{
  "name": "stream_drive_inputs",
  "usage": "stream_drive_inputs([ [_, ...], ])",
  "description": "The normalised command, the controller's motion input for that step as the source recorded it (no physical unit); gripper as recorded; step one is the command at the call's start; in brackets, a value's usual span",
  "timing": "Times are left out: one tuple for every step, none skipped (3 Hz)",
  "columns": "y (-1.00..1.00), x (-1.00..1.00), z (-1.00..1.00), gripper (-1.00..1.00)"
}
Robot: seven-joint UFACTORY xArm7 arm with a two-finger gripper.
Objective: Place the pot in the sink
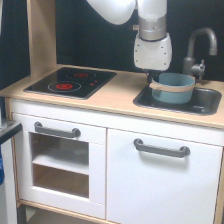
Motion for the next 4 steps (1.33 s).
stream_drive_inputs([
  [0.07, 0.02, -0.27, 0.24],
  [-0.07, -0.03, -0.10, 0.88],
  [-0.10, -0.03, 0.24, 0.99],
  [-0.08, -0.03, 0.45, 1.00],
])
